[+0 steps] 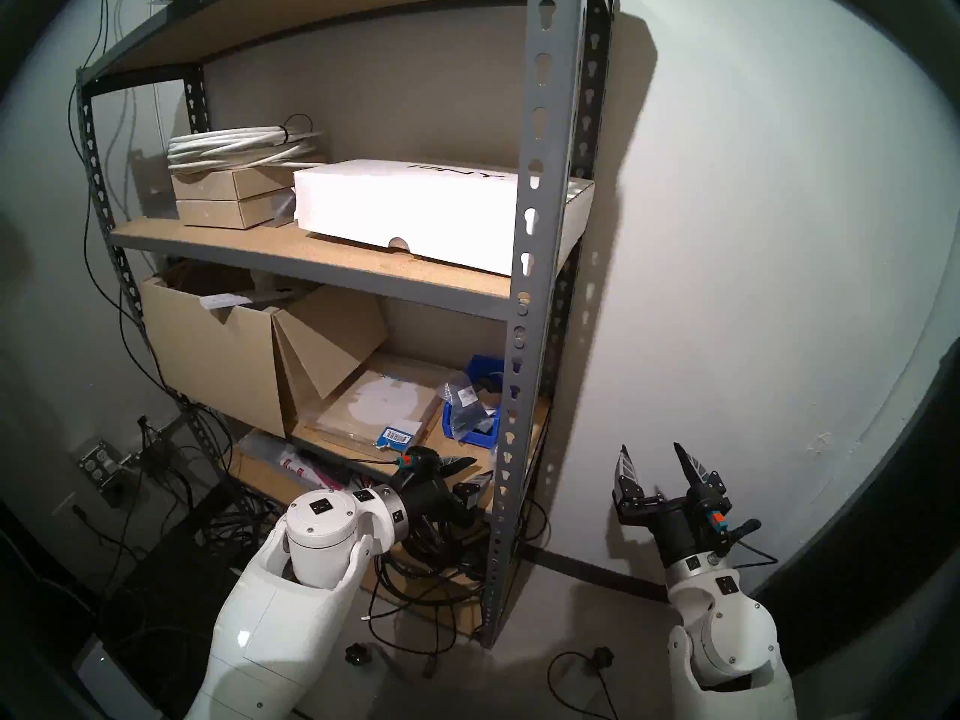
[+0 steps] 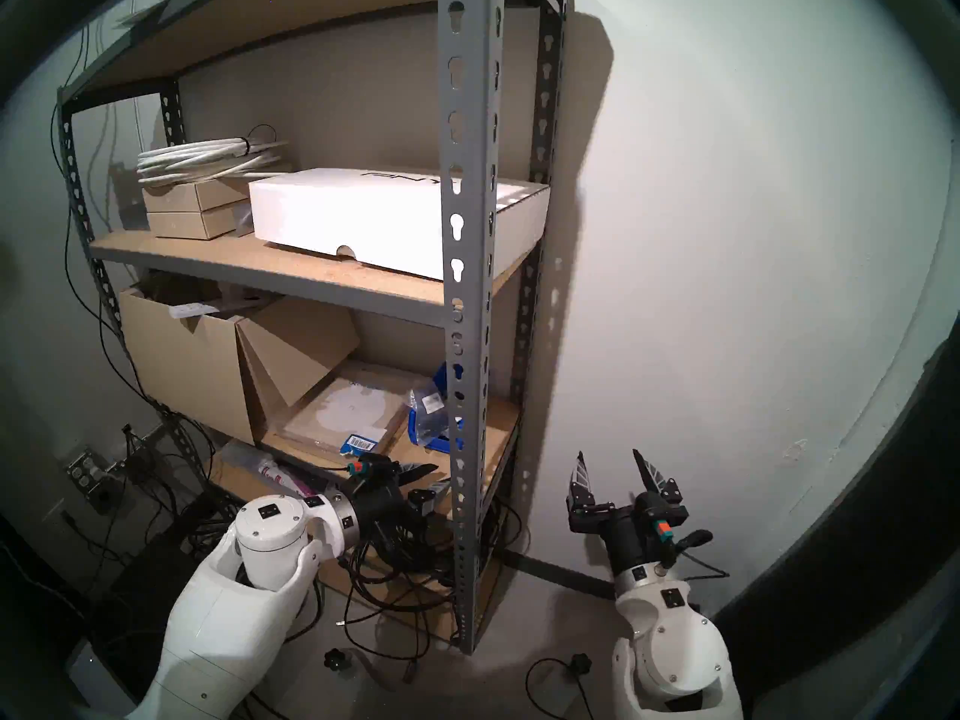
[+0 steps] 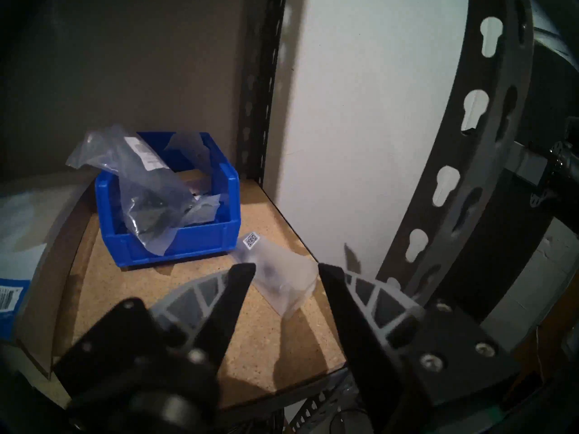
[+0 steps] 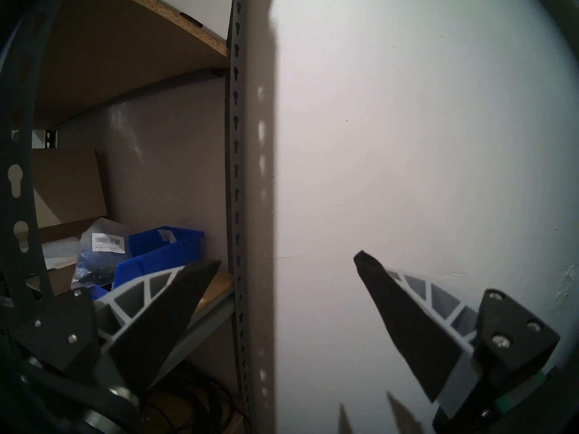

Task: Organize the rack shelf by putting things into a case

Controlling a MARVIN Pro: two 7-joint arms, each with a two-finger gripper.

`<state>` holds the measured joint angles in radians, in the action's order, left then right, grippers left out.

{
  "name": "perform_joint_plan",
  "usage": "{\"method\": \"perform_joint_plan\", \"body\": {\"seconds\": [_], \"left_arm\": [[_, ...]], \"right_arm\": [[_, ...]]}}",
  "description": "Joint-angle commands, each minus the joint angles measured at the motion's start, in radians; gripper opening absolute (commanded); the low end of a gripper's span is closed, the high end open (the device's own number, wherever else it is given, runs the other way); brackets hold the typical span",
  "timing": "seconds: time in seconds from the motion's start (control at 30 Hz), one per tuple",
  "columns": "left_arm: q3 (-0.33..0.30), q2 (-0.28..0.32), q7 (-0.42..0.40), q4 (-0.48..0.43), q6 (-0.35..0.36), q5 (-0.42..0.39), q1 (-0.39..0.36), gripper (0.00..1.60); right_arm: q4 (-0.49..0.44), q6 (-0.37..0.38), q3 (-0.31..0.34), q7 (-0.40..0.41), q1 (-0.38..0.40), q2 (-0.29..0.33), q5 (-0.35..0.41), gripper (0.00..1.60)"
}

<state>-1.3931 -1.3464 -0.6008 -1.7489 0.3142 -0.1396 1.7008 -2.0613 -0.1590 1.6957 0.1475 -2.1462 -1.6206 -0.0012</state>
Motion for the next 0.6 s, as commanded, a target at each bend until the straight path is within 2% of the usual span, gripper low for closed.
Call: {"method": "perform_joint_plan", "body": {"seconds": [0.0,0.4,0.43,0.47,0.5,0.57], "left_arm": [[0.012,-0.004,0.007,0.01,-0.042,0.022,-0.031,1.24],[0.023,-0.002,0.0,0.053,-0.074,0.052,-0.056,1.13],[0.023,-0.003,-0.001,0.057,-0.076,0.054,-0.059,1.1],[0.024,-0.004,-0.001,0.059,-0.078,0.055,-0.06,1.0],[0.027,0.0,-0.004,0.061,-0.08,0.06,-0.064,0.99],[0.03,0.001,-0.007,0.064,-0.083,0.064,-0.067,1.04]], "right_arm": [[-0.021,-0.003,-0.001,-0.001,0.002,-0.002,0.001,1.6],[-0.021,-0.003,-0.001,-0.001,0.002,-0.002,0.001,1.6],[-0.021,-0.003,-0.001,-0.001,0.002,-0.002,0.001,1.6],[-0.021,-0.003,-0.001,-0.001,0.002,-0.002,0.001,1.6],[-0.021,-0.003,-0.001,-0.001,0.002,-0.002,0.001,1.6],[-0.021,-0.003,-0.001,-0.001,0.002,-0.002,0.001,1.6]]}}
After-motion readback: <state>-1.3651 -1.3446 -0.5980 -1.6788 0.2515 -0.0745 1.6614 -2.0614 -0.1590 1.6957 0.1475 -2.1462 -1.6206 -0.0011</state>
